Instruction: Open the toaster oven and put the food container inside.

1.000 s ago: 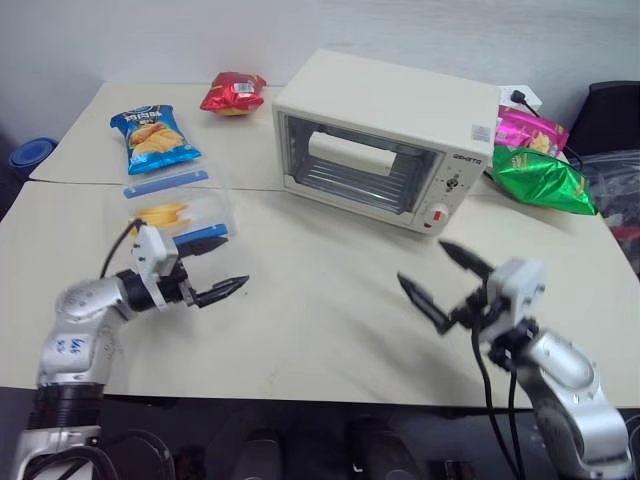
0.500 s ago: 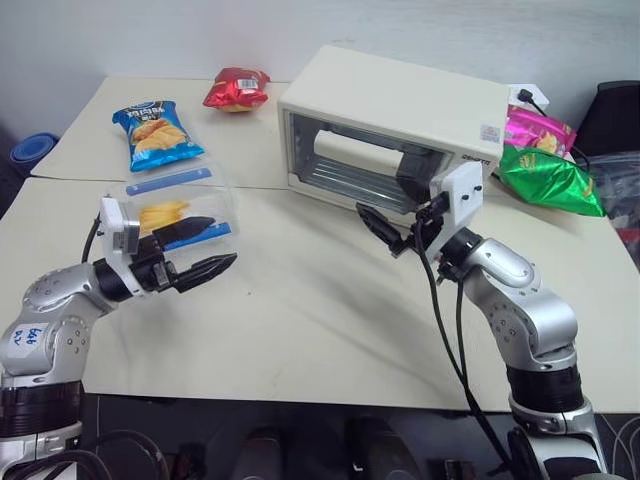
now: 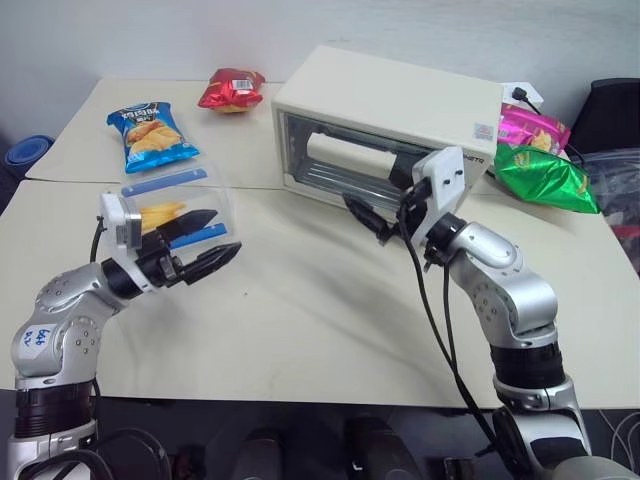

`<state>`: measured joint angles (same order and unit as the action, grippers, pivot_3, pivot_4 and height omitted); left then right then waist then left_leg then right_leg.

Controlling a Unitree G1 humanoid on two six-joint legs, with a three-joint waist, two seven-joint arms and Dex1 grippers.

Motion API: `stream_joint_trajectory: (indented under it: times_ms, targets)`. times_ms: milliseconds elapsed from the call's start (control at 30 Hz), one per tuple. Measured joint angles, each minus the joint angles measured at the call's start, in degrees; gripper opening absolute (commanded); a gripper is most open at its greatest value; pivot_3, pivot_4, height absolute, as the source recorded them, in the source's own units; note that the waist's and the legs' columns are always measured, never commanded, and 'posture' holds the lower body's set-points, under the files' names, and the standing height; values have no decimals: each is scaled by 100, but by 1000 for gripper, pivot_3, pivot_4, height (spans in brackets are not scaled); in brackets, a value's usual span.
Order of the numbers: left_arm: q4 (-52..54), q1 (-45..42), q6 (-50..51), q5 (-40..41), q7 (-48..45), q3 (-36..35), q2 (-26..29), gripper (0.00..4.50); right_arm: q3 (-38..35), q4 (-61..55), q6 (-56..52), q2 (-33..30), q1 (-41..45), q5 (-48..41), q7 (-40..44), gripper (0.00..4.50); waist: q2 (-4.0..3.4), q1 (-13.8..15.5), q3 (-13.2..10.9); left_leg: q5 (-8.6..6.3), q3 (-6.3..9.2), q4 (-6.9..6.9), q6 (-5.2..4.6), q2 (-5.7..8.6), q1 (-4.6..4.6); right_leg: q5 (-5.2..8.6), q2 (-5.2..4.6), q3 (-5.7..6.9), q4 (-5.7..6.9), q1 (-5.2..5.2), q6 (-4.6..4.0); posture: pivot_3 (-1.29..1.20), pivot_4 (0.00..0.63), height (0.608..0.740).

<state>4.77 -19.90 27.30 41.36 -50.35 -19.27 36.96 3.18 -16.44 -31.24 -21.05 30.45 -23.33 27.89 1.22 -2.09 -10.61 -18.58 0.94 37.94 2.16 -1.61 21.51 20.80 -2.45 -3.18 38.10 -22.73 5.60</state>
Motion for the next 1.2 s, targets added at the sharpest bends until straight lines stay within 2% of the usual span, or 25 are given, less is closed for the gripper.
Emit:
stream_joint_trajectory:
  times_ms: [200,333,467,600,767,933,1033,1200]
  targets:
    - [-951,-1468,318,41,463,31,-100,2469,397,-496,16,-267,-650,136,397,4500,0,11,0,1,-1,4,1,4,1,0,4,1,3,-2,0,0,150,740]
    - [-2241,-2873,-162,-554,602,357,-286,1308,572,-570,283,-471,-841,394,640,4500,2,31,1,9,-10,6,17,3,1,-1,15,17,-4,-4,1,0,150,740]
    - [-3438,-3618,-859,-1344,280,984,-471,122,678,-564,472,-487,-928,536,777,4500,2,-28,1,10,-17,4,18,6,-3,-1,19,23,0,-8,2,0,150,740]
    - [-4545,-3959,-1624,-1903,-354,1457,-821,57,727,-552,658,-489,-956,713,824,4500,2,-60,0,10,-22,4,19,4,7,-1,20,17,2,-27,2,0,150,740]
    - [-4915,-4050,-2164,-2374,-1012,1833,-910,57,703,-573,969,-545,-1319,853,884,4500,2,-53,1,14,-33,10,25,5,25,-1,17,4,48,-61,2,0,150,740]
    - [-4915,-3796,-2491,-2733,-1329,2059,-937,57,380,-823,1361,-766,-2639,852,950,4500,3,73,1,12,-36,30,22,14,36,-1,8,-4,45,-69,3,0,150,740]
    - [-4753,-3428,-2680,-3032,-1301,2232,-906,57,-245,-1208,1679,-932,-3885,715,1040,4500,3,120,1,12,-35,34,21,15,44,-3,7,-7,46,-70,7,0,150,740]
    - [-4147,-2851,-2709,-3385,-998,2439,-959,57,-1340,-1511,2268,-1025,-5325,401,1284,4500,5,164,1,12,-43,39,17,12,42,-8,16,-15,49,-70,16,0,150,740]
